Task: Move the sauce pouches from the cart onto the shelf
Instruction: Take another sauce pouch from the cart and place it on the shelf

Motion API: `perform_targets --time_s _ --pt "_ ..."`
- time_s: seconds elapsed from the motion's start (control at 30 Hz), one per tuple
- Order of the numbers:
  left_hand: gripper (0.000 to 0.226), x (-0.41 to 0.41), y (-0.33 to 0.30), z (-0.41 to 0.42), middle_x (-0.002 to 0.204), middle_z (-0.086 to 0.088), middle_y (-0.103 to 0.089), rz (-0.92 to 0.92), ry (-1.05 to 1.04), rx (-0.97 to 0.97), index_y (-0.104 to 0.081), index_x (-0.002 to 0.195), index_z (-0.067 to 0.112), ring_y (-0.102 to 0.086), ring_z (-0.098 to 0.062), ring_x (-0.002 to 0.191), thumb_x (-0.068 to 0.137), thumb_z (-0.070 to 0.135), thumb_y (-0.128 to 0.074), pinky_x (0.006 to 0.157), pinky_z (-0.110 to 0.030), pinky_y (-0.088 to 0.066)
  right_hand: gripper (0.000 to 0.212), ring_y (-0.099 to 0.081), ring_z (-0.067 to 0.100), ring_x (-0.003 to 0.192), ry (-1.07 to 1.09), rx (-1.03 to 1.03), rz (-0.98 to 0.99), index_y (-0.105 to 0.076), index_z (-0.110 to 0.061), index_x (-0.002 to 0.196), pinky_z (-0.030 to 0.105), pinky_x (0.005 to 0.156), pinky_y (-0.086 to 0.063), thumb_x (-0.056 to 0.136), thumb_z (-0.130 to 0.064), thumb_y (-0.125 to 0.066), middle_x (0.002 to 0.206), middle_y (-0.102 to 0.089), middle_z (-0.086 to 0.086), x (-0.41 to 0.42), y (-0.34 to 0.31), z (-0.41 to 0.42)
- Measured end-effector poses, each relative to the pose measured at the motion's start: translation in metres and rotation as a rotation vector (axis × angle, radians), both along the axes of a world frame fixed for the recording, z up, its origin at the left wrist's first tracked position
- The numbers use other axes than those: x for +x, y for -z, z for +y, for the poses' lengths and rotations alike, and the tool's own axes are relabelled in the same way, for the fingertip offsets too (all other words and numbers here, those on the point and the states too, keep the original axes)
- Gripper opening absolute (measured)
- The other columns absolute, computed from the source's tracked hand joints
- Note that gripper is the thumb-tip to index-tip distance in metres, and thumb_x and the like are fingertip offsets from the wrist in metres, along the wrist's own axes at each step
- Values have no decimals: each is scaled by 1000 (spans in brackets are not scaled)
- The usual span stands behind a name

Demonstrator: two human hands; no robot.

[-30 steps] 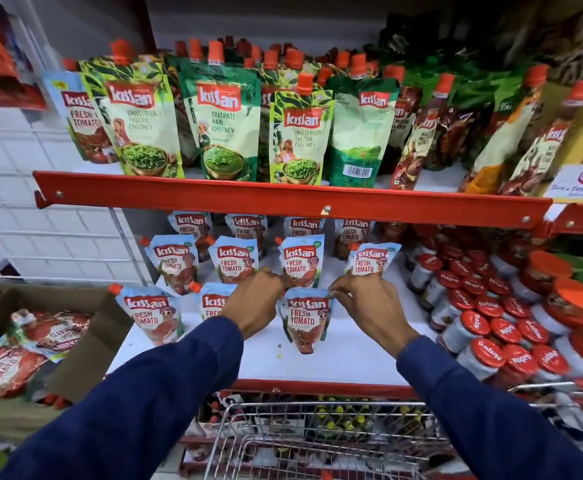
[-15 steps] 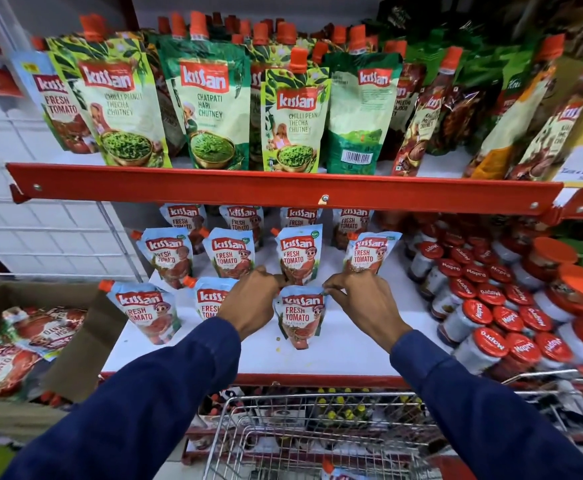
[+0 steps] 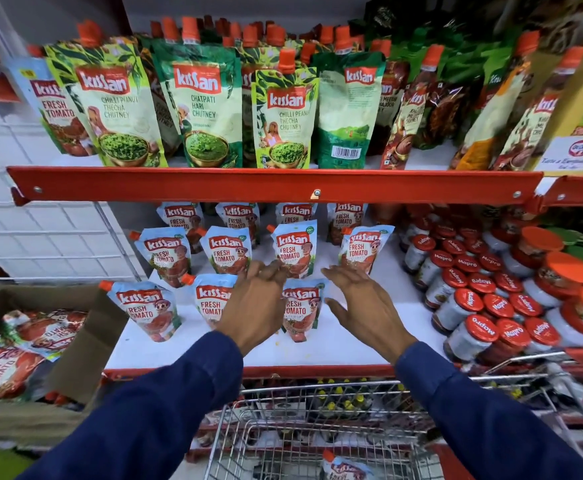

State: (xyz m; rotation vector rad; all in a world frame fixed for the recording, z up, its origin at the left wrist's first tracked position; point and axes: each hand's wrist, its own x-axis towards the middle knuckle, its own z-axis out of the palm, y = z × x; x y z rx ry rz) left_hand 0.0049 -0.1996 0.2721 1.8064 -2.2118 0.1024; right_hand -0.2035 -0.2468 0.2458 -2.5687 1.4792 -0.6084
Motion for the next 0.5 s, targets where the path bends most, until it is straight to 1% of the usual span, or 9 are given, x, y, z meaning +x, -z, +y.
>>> perform_targets --time_s 0.07,0.1,0.13,0.2,0.27,0.3,0.37,0.43,0.5 --pt "69 -9 13 19 156 -13 -38 -44 22 -53 -37 146 11 -34 -39 140 87 26 -67 110 -54 -35 63 -33 25 143 -6 -36 19 -33 -28 149 43 113 -36 92 -34 -59 155 -38 3 -11 19 20" --pt "74 -14 23 29 160 -14 -32 -63 40 -73 -33 149 12 -28 -41 145 86 29 -68 113 -57 -31 65 -23 26 147 -1 -56 48 -27 -29 151 45 117 -29 93 -37 -56 160 -29 2 -16 30 31" --pt "80 -19 36 39 163 -15 -22 -82 63 -71 -26 152 13 -19 -42 149 86 32 -68 116 -60 -24 68 -12 26 150 10 -64 87 -21 -31 153 47 120 -20 94 -40 -53 163 -18 2 -23 42 43" --pt "92 -28 65 58 165 -14 -3 -103 101 -22 -10 155 14 2 -42 151 86 34 -66 118 -65 -11 76 9 27 151 32 -53 173 -8 -31 155 55 121 -8 93 -43 -52 165 1 4 -35 67 68" --pt "101 -37 90 72 164 -16 3 -126 109 46 1 155 15 9 -45 149 85 35 -68 116 -70 -11 83 19 30 148 56 -1 255 0 -29 155 63 118 -4 92 -45 -52 164 11 8 -45 88 90" --pt "103 -43 103 80 164 -18 4 -134 112 90 6 155 15 12 -46 148 85 36 -68 115 -71 -10 84 22 30 148 69 37 284 1 -28 155 65 117 -3 91 -45 -51 163 14 9 -51 99 99" --pt "102 -55 128 92 164 -20 10 -135 132 171 8 155 16 18 -46 147 86 35 -64 114 -73 -5 82 21 32 147 97 96 310 -1 -25 155 68 115 -4 92 -48 -48 163 14 12 -62 120 114" --pt "99 -66 155 102 163 -20 16 -142 142 249 9 155 15 22 -46 146 87 33 -61 114 -74 -2 83 15 35 149 120 142 329 -6 -20 155 69 114 -8 91 -50 -50 163 8 14 -72 143 126" --pt "97 -77 183 113 163 -18 19 -150 152 352 10 154 16 24 -46 145 89 33 -60 114 -73 -1 84 10 36 149 111 197 344 -9 -17 155 68 114 -9 91 -51 -52 164 1 15 -81 169 138"
